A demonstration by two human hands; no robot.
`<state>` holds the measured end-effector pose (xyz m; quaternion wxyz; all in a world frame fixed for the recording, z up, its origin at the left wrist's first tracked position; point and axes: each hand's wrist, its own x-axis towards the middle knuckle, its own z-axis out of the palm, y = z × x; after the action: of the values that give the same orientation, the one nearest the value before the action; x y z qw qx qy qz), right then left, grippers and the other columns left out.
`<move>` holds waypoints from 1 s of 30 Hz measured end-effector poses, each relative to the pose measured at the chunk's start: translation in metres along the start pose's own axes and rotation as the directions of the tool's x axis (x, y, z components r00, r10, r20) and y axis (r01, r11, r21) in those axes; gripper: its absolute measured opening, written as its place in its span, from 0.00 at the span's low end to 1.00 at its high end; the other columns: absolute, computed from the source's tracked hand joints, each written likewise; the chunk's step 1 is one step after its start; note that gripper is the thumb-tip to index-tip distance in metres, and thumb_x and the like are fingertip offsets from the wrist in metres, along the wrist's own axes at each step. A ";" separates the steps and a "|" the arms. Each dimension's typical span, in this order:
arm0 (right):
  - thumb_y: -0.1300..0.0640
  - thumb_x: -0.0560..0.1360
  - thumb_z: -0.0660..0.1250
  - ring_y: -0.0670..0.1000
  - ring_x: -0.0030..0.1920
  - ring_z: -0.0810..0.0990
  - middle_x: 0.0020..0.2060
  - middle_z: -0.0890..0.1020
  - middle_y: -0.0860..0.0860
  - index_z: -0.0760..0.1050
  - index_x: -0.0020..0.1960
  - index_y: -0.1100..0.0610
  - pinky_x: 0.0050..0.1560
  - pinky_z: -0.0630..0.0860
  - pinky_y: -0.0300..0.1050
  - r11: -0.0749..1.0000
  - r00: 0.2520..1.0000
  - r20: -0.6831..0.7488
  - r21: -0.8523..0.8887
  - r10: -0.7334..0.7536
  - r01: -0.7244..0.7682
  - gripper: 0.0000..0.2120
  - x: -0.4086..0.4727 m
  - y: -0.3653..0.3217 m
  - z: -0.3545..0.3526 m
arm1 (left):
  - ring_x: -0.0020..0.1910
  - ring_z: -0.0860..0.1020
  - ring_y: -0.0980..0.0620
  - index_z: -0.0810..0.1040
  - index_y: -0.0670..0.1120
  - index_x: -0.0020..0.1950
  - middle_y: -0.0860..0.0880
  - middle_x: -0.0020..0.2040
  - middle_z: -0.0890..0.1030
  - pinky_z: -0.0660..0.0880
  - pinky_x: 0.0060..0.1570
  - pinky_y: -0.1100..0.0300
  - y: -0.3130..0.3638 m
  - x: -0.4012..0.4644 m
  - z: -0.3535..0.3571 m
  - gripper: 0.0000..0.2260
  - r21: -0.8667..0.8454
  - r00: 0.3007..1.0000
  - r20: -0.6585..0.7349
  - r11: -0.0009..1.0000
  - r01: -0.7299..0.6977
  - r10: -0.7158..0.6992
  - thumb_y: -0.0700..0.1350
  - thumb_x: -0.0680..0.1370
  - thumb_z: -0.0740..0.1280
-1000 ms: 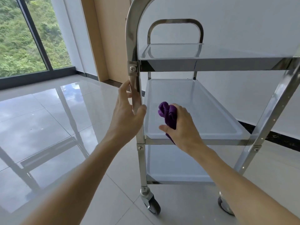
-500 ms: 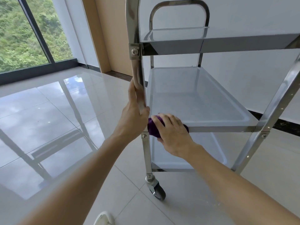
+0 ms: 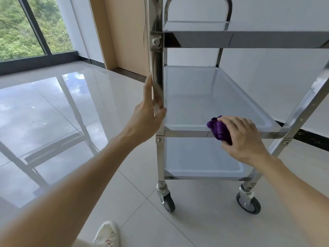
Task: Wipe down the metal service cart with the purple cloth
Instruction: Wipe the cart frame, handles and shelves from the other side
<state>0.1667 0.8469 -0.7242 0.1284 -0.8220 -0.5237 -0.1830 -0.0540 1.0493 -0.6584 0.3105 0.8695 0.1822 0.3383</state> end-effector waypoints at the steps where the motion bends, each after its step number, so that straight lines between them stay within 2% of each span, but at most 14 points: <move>1: 0.55 0.67 0.68 0.61 0.64 0.74 0.65 0.76 0.56 0.71 0.69 0.59 0.66 0.66 0.60 1.000 1.000 -0.018 -0.003 0.013 -0.013 0.31 -0.001 -0.001 0.002 | 0.43 0.77 0.72 0.36 0.56 0.78 0.51 0.58 0.76 0.67 0.36 0.84 0.001 0.000 0.002 0.40 -0.002 1.000 -0.005 1.000 -0.012 0.012 0.40 0.81 0.64; 3: 0.59 0.66 0.71 0.63 0.63 0.74 0.64 0.76 0.58 0.71 0.68 0.61 0.65 0.67 0.61 1.000 0.999 -0.041 -0.003 0.014 -0.014 0.31 0.004 -0.016 0.008 | 0.43 0.78 0.65 0.35 0.55 0.78 0.47 0.65 0.75 0.66 0.36 0.85 0.005 0.000 0.007 0.41 0.010 0.999 -0.030 1.000 -0.030 0.030 0.40 0.81 0.64; 5: 0.59 0.66 0.72 0.64 0.64 0.74 0.65 0.75 0.59 0.71 0.69 0.61 0.66 0.68 0.61 0.999 0.998 -0.046 0.001 -0.035 0.035 0.32 0.013 -0.043 0.012 | 0.45 0.78 0.56 0.36 0.55 0.78 0.46 0.67 0.74 0.71 0.34 0.79 0.007 -0.001 0.012 0.42 0.035 0.996 -0.081 0.999 -0.022 0.025 0.39 0.80 0.66; 7: 0.56 0.69 0.70 0.62 0.67 0.70 0.68 0.72 0.58 0.67 0.72 0.60 0.70 0.64 0.58 0.995 0.995 -0.002 -0.012 -0.104 0.104 0.33 0.025 -0.079 0.015 | 0.44 0.79 0.50 0.37 0.57 0.78 0.44 0.62 0.77 0.77 0.36 0.66 0.009 -0.002 0.014 0.43 0.058 0.990 -0.141 0.998 0.008 0.000 0.37 0.78 0.65; 8: 0.55 0.71 0.69 0.61 0.69 0.68 0.70 0.70 0.57 0.65 0.74 0.58 0.71 0.62 0.57 0.991 0.991 0.018 -0.021 -0.135 0.136 0.33 0.030 -0.096 0.018 | 0.44 0.79 0.47 0.37 0.57 0.78 0.44 0.59 0.77 0.79 0.38 0.57 0.010 -0.003 0.014 0.43 0.058 0.988 -0.156 0.998 0.021 -0.012 0.36 0.78 0.65; 9: 0.54 0.73 0.69 0.60 0.70 0.66 0.71 0.69 0.56 0.62 0.74 0.57 0.72 0.60 0.57 0.986 0.986 0.026 -0.025 -0.162 0.163 0.33 0.035 -0.111 0.021 | 0.44 0.79 0.45 0.38 0.57 0.77 0.44 0.56 0.77 0.78 0.41 0.52 0.010 -0.003 0.013 0.42 0.056 0.987 -0.161 0.998 0.024 -0.015 0.35 0.77 0.64; 12: 0.54 0.74 0.68 0.58 0.71 0.65 0.72 0.67 0.55 0.60 0.75 0.56 0.73 0.59 0.57 0.979 0.979 0.039 -0.035 -0.200 0.202 0.32 0.045 -0.128 0.023 | 0.42 0.77 0.47 0.39 0.56 0.77 0.50 0.46 0.75 0.76 0.40 0.52 0.004 -0.002 0.010 0.42 0.075 0.987 -0.159 0.997 0.013 -0.001 0.35 0.76 0.64; 15: 0.54 0.74 0.67 0.55 0.71 0.65 0.73 0.67 0.53 0.60 0.75 0.55 0.73 0.58 0.57 0.982 0.982 0.064 -0.042 -0.179 0.182 0.32 0.039 -0.100 0.015 | 0.37 0.77 0.49 0.39 0.54 0.78 0.51 0.41 0.73 0.78 0.35 0.51 -0.002 0.002 0.008 0.42 0.090 0.988 -0.155 0.996 0.015 -0.001 0.35 0.76 0.66; 19: 0.52 0.73 0.65 0.54 0.72 0.65 0.74 0.67 0.52 0.61 0.75 0.55 0.73 0.57 0.55 0.997 0.994 0.106 -0.076 -0.024 0.032 0.32 0.014 -0.023 -0.001 | 0.37 0.79 0.45 0.39 0.55 0.77 0.46 0.41 0.76 0.78 0.36 0.53 -0.005 0.005 0.011 0.42 0.055 0.991 -0.128 0.998 -0.021 0.028 0.36 0.77 0.66; 23: 0.50 0.74 0.66 0.54 0.73 0.63 0.74 0.65 0.52 0.59 0.76 0.55 0.74 0.55 0.57 0.982 0.976 0.143 -0.123 0.162 -0.145 0.34 -0.004 0.042 -0.016 | 0.33 0.77 0.46 0.40 0.55 0.76 0.46 0.37 0.74 0.74 0.31 0.59 -0.008 0.009 0.013 0.41 0.062 0.991 -0.133 0.998 -0.009 0.018 0.36 0.77 0.66; 27: 0.53 0.74 0.68 0.57 0.72 0.64 0.72 0.67 0.54 0.61 0.75 0.58 0.74 0.56 0.56 0.971 0.970 0.102 -0.115 0.221 -0.209 0.33 -0.010 0.059 -0.015 | 0.32 0.76 0.49 0.41 0.57 0.76 0.49 0.35 0.73 0.71 0.31 0.61 -0.009 0.010 0.015 0.42 0.073 0.988 -0.150 0.997 -0.007 0.018 0.35 0.76 0.66; 30: 0.58 0.74 0.68 0.58 0.71 0.65 0.71 0.68 0.56 0.63 0.74 0.60 0.74 0.58 0.54 0.970 0.969 0.043 -0.051 0.242 -0.239 0.31 -0.011 0.052 -0.010 | 0.38 0.77 0.55 0.42 0.59 0.77 0.54 0.38 0.74 0.73 0.37 0.56 -0.014 0.009 0.013 0.43 0.096 0.990 -0.141 0.995 -0.013 0.026 0.38 0.77 0.69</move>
<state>0.2077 0.8126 -0.7207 0.1180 -0.8864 -0.4188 -0.1580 -0.0398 1.0589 -0.6709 0.2519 0.8587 0.2110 0.3933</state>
